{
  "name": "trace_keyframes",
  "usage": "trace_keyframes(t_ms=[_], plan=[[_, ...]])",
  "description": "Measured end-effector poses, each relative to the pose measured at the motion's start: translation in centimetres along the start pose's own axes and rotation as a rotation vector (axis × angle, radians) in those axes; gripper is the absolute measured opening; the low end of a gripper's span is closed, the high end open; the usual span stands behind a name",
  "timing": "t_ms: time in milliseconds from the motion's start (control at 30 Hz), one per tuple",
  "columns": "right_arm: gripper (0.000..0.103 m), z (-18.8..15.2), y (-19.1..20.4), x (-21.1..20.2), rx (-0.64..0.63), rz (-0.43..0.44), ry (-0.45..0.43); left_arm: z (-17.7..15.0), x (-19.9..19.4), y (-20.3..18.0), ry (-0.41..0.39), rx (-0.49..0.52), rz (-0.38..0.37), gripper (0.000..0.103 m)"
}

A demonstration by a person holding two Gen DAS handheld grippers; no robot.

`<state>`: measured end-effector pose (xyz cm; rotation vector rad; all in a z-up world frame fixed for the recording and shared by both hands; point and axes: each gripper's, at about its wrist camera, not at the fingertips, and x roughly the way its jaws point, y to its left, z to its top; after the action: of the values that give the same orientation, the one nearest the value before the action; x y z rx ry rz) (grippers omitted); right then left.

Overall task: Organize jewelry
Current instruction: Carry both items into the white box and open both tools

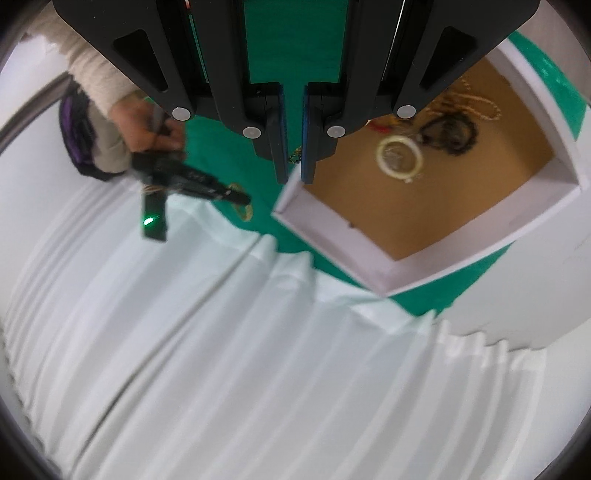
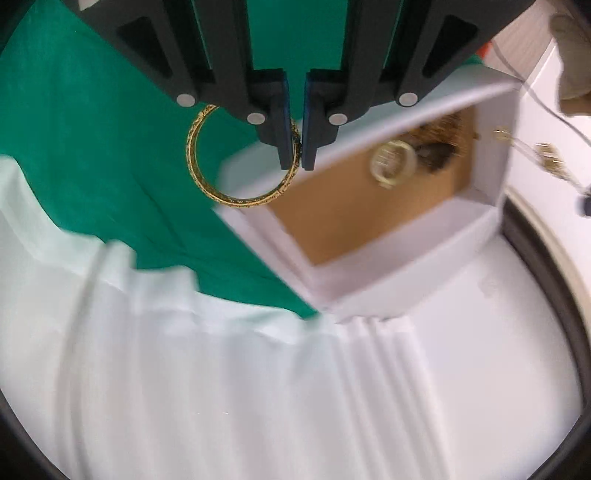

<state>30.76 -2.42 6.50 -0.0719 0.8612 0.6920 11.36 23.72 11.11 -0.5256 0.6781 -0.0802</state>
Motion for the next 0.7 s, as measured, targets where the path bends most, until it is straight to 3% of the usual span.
trace_keyframes(t_ms=[200, 367, 467, 533, 600, 633, 700], plan=[[0.005, 0.7, 6.0, 6.5, -0.095, 0.038, 0.07, -2.4, 3.3, 4.2, 0.091, -0.044, 0.062, 0.004], [0.005, -0.1, 9.2, 13.5, -0.155, 0.018, 0.203, -4.5, 7.1, 7.2, 0.16, -0.066, 0.144, 0.004], [0.008, -1.2, 9.9, 15.5, -0.176, -0.004, 0.274, -5.3, 8.4, 7.9, 0.176, -0.029, 0.22, 0.006], [0.013, -1.5, 10.0, 15.7, -0.179, -0.016, 0.288, -5.7, 8.5, 7.8, 0.168, 0.005, 0.281, 0.017], [0.052, -1.5, 9.9, 14.9, -0.168, -0.014, 0.276, -5.9, 8.2, 7.6, 0.142, 0.028, 0.337, 0.061], [0.057, -1.3, 9.8, 14.5, -0.159, -0.015, 0.267, -6.0, 8.0, 7.5, 0.122, 0.037, 0.363, 0.075], [0.058, -1.0, 9.9, 13.2, -0.147, -0.027, 0.239, -6.1, 7.4, 6.7, 0.066, 0.079, 0.438, 0.081]])
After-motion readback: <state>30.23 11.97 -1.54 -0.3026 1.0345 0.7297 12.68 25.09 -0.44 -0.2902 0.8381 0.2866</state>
